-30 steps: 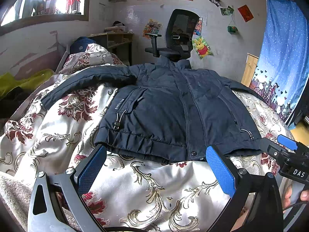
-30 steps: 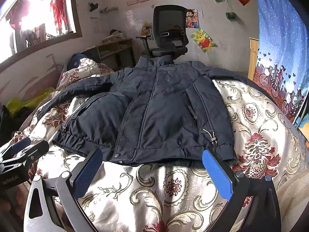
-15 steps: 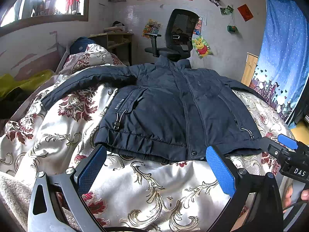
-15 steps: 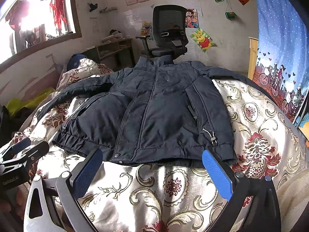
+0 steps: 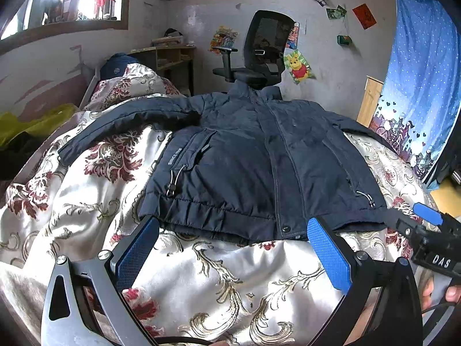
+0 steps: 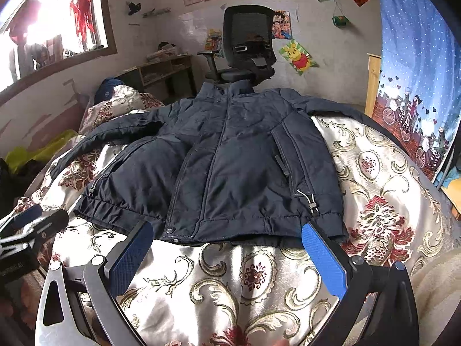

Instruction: Fold large clothes

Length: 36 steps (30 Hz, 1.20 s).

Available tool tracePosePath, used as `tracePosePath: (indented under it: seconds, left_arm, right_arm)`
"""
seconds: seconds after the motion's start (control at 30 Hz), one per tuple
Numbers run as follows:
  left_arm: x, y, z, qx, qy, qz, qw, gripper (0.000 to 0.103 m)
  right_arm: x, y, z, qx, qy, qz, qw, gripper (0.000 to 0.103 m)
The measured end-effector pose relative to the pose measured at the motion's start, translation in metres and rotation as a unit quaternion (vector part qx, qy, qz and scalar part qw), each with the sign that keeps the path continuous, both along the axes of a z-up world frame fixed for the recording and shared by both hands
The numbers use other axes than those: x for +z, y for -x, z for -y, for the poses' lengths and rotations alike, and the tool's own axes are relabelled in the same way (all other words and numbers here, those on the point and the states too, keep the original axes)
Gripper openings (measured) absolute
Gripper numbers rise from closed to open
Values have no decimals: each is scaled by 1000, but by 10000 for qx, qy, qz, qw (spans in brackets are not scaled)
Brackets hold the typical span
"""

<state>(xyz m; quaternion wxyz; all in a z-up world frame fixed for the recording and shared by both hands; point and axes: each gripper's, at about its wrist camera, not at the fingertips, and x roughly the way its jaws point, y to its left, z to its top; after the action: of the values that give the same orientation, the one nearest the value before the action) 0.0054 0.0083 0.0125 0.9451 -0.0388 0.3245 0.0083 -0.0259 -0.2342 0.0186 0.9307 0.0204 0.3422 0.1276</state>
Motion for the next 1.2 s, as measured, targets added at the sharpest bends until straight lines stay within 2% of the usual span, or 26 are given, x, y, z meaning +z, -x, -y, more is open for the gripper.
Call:
tracePosePath:
  seconds: [0.23, 0.37, 0.5, 0.63, 0.73, 0.83, 0.97, 1.07, 1.2]
  left_arm:
    - [28, -29, -13, 131, -208, -3, 9997, 101]
    - [46, -54, -20, 103, -259, -47, 9996, 101]
    - [73, -85, -26, -67, -278, 22, 9996, 101]
    - [92, -119, -31, -196, -92, 142, 9997, 101]
    - [98, -148, -32, -287, 123, 89, 9995, 101]
    - [98, -176, -33, -366, 331, 37, 9988, 101]
    - [85, -224, -26, -545, 501, -43, 9972, 101]
    - [67, -262, -11, -714, 566, -99, 9958, 101]
    - [36, -313, 13, -982, 760, -138, 9922, 101]
  right_arm:
    - [12, -6, -4, -152, 346, -132, 9992, 103]
    - [36, -18, -5, -119, 428, -129, 9989, 103]
    - [84, -42, 0, 1, 268, -8, 9996, 103]
    - [142, -78, 11, 123, -6, 114, 9999, 103]
    - [176, -109, 29, -26, -335, 190, 9993, 103]
    - [192, -143, 56, -368, -610, 136, 9974, 103]
    - [181, -185, 109, -921, -1032, -58, 9904, 103]
    - [146, -214, 160, -1433, -1471, -358, 9780, 103]
    - [78, -241, 232, -2160, -1951, -873, 9527, 103]
